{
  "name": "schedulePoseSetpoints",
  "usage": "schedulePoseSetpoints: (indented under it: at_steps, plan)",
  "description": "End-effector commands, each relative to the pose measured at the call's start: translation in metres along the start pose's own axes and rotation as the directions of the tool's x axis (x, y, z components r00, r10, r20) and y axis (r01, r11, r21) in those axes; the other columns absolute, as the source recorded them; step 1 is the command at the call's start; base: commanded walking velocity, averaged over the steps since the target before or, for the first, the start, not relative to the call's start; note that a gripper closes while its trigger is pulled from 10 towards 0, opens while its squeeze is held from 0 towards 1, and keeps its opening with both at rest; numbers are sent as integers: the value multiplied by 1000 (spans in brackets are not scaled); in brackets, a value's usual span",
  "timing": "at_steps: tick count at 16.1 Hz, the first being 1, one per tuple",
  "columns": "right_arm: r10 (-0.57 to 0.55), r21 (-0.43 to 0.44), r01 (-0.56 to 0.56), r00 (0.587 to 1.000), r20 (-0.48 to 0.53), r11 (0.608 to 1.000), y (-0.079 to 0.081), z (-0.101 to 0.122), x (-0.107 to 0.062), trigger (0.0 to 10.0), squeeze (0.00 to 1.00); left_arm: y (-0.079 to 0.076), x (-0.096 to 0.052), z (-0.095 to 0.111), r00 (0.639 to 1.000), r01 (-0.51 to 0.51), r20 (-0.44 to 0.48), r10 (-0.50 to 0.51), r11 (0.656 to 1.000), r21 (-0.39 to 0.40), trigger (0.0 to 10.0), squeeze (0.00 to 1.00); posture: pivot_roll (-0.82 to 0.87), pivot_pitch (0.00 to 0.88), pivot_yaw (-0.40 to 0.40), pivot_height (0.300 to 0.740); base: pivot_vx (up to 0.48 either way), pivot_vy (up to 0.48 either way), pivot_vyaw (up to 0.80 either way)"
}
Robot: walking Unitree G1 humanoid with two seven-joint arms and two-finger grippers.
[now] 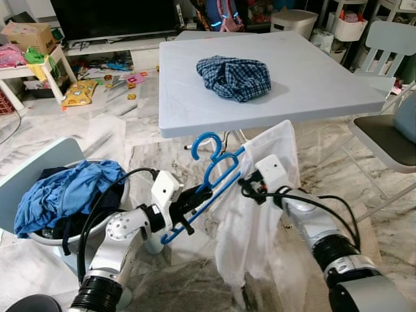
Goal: Hang hanger
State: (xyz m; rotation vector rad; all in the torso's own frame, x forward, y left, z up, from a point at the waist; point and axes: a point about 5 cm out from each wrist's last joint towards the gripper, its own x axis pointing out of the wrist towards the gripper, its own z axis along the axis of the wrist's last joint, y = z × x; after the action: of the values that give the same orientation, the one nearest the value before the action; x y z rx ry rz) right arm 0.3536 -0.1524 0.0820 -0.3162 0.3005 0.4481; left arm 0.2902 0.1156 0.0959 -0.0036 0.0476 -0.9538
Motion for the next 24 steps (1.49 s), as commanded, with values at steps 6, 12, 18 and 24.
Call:
schedulePoseSetpoints:
  at_steps: [6,12,18,24]
  plan:
    - [-93,20,92,994,53,996,-25,13,-5,0,0,5,-3,11,1000,1,24,-2,999,38,0,0,-160,0,34,740,0,0,0]
    - [-106,33,103,991,82,994,-32,20,-7,0,0,14,-7,8,998,-61,-1,61,995,74,0,0,-163,0,31,740,0,0,0]
    - [-105,82,97,989,105,992,-42,23,-12,0,0,17,-9,2,995,-78,-46,83,991,109,0,0,-169,0,30,740,0,0,0]
    - [-103,105,90,987,120,990,-39,26,-11,0,0,13,-8,-1,997,-52,-51,58,992,112,0,0,-179,0,34,740,0,0,0]
